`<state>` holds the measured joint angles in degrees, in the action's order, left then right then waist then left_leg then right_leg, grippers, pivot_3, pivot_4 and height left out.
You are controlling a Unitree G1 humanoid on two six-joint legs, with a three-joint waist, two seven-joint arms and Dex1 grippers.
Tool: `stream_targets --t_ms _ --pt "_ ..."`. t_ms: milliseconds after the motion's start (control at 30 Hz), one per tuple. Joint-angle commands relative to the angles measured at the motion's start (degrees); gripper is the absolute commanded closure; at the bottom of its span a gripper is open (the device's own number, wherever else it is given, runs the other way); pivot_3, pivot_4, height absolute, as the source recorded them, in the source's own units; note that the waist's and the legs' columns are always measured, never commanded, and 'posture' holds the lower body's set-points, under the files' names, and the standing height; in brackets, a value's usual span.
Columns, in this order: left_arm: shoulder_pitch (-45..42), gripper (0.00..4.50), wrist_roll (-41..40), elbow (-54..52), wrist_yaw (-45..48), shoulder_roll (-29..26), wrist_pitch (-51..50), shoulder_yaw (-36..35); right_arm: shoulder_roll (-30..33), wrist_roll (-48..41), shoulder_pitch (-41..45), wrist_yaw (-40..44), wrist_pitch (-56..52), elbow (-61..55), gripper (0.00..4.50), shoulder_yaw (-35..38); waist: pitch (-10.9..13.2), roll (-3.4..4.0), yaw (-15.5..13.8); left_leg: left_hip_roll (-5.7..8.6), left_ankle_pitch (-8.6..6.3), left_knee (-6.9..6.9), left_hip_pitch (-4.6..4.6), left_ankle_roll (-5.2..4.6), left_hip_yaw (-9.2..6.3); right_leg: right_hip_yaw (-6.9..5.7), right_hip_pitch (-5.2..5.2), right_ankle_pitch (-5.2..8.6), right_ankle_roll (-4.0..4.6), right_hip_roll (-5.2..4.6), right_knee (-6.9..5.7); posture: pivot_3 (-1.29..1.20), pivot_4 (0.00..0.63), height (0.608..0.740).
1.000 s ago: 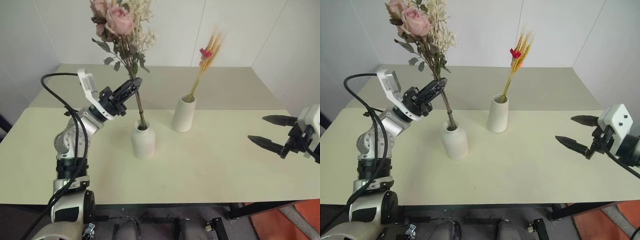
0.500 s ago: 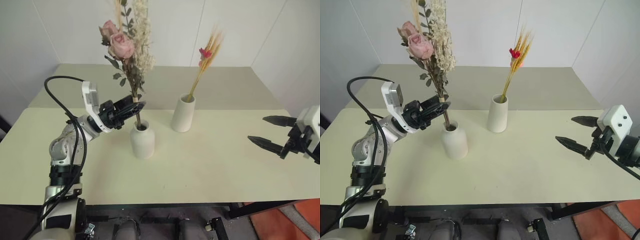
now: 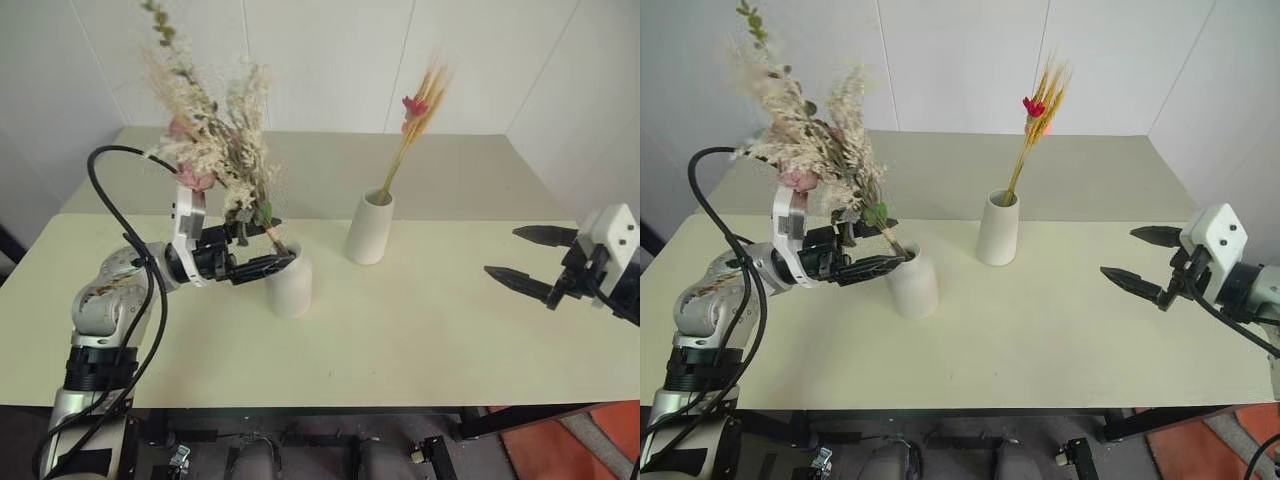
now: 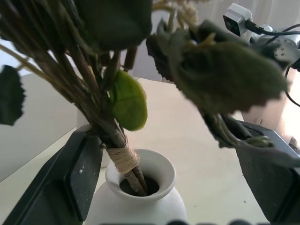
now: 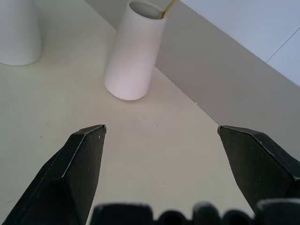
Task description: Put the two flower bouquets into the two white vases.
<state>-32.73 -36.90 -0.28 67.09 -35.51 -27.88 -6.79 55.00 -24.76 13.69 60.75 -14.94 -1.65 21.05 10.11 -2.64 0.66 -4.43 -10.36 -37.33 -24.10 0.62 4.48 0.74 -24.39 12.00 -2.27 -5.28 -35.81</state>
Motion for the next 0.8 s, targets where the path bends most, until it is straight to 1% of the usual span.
stream_targets --t_ms 33,133,333,400,500,567,667,800 --pt "-2.08 0.04 3.11 -1.75 -1.95 -3.04 1.45 -0.56 0.27 0.1 1.45 -0.4 1.67 -0.08 0.0 0.71 0.0 0.0 0.01 0.0 0.0 0.0 0.0 0.0 0.0 0.0 0.0 0.0 0.0 0.0 0.0 0.0 0.15 0.74" --pt "-1.6 0.04 4.21 -1.84 -1.35 -6.58 1.22 -1.45 0.35 0.32 1.11 -0.3 1.84 -0.25 0.0 0.89 0.0 0.0 0.2 0.0 0.0 0.01 0.02 0.0 0.01 0.0 0.0 0.01 -0.01 0.01 -0.01 0.0 0.15 0.74" --pt "1.92 0.04 2.89 -4.78 4.52 -16.99 -0.58 -3.89 0.59 0.32 0.52 -0.22 1.67 -0.27 0.0 1.48 0.0 0.01 0.24 -0.02 0.0 0.07 0.01 0.0 0.04 0.01 -0.08 0.02 0.01 0.0 0.0 0.0 0.15 0.74" --pt "4.25 0.04 2.78 -5.98 6.22 -20.22 -0.51 -5.46 0.57 0.39 0.65 -0.32 1.59 -0.31 0.0 1.33 0.0 0.02 0.16 -0.03 0.0 0.08 0.01 0.0 0.04 0.01 -0.09 0.03 0.02 0.0 0.0 0.0 0.15 0.74" --pt "8.18 0.04 1.85 -7.4 6.47 -23.39 -1.13 -10.13 0.35 0.4 0.85 -0.39 1.52 -0.3 0.0 1.17 0.01 0.03 0.16 -0.06 0.0 0.09 0.0 0.01 0.08 0.01 -0.13 0.21 0.32 -0.01 -0.01 0.0 0.15 0.74" --pt "10.92 0.04 1.2 -8.09 5.88 -24.63 -1.34 -14.49 0.24 0.58 0.95 -0.42 1.68 -0.12 0.0 0.97 0.01 0.03 0.15 -0.07 0.0 0.09 0.01 0.01 0.1 0.01 -0.14 0.22 0.33 -0.01 -0.01 0.0 0.15 0.74" --pt "14.4 0.04 -0.9 -9.25 4.62 -25.48 -2.59 -22.73 0.46 0.39 1.69 -0.03 1.64 0.64 0.0 0.86 0.01 0.04 0.19 -0.11 0.0 0.1 0.0 0.01 0.14 0.01 -0.18 0.23 0.35 0.0 -0.01 0.0 0.15 0.74" --pt "19.8 0.04 -4.22 -11.63 5.5 -26.48 -5.67 -32.97 1.06 -0.91 2.65 2.7 2.95 3.7 0.0 2.26 0.01 0.04 0.19 -0.15 -0.01 0.12 -0.01 0.01 0.22 0.02 -0.23 0.23 0.35 0.0 -0.02 0.0 0.15 0.74"
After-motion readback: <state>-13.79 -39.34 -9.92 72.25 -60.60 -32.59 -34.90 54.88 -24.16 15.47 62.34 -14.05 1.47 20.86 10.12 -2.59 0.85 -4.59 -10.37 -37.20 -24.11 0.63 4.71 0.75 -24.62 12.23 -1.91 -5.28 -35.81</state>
